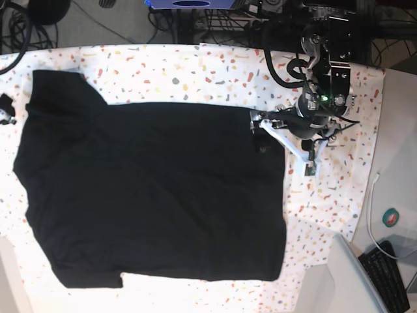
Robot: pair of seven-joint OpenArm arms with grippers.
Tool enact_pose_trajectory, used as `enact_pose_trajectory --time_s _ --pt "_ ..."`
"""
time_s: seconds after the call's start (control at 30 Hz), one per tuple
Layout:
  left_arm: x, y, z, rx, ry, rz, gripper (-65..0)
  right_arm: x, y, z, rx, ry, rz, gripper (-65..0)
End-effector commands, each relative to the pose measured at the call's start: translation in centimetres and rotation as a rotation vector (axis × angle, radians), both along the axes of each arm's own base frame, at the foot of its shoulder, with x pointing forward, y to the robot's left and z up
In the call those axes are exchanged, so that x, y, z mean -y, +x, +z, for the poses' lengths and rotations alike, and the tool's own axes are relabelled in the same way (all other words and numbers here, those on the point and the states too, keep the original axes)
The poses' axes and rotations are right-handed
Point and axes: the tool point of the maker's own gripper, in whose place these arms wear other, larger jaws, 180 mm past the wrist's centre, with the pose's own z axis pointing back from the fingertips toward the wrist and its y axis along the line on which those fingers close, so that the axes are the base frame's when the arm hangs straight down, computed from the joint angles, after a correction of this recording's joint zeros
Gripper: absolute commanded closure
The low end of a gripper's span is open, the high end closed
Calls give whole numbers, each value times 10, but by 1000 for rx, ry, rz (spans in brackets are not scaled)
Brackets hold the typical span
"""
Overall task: Layout the t-shirt on the table in an organized manner, then fold the t-shirt properly
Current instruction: 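Smooth the shirt body with the right gripper toward the collar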
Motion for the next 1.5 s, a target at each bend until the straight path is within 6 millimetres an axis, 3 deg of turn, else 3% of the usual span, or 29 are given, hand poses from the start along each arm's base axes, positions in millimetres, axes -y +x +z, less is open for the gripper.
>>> enact_pose_trajectory --time_s 0.0,0.07,0.13,0.17,0.2,0.23,0.43,0.5,0.6,0.77,0.9,1.0,1.1,1.23,1.33,1.47 --pt "3 11 12 49 -7 -8 -620 15 21 15 69 -44 -13 -215" --pt "7 32 20 78 -11 -15 -545 17 42 1 73 -15 -25 -185" --pt "11 50 6 45 -37 1 -342 22 61 -15 45 1 -24 -69" --pt "14 60 -3 21 -47 8 -183 19 68 -26 20 12 -12 0" --pt "15 66 -11 -3 -53 13 -41 14 75 -34 5 21 0 0" --pt "16 71 -19 -28 -58 18 0 10 79 -41 -14 27 13 0" --pt "33 90 -59 -113 -85 15 0 -14 94 -71 -81 34 81 0" --pt "49 93 -70 -117 -62 -43 0 -10 87 -86 -117 33 59 0" --pt "64 92 -83 -127 -41 -97 0 18 72 -98 -140 -1 -13 0" --pt "74 102 -76 -70 -75 -83 0 45 67 -96 -132 -56 -46 0" --pt "84 112 -56 -26 -94 -95 0 31 82 -75 -78 -64 25 0" --pt "62 107 -36 26 -114 -30 0 -9 91 -42 -4 -74 171 0" --pt "16 86 -24 54 -103 75 0 -69 89 -8 84 -64 328 0" --pt "-55 35 -13 78 -22 185 0 -177 64 18 78 22 617 -2" --pt "-97 -7 -11 69 6 215 0 -241 40 16 29 83 814 -159" --pt "-157 -59 -15 39 -9 304 -165 -313 27 16 29 166 972 -318"
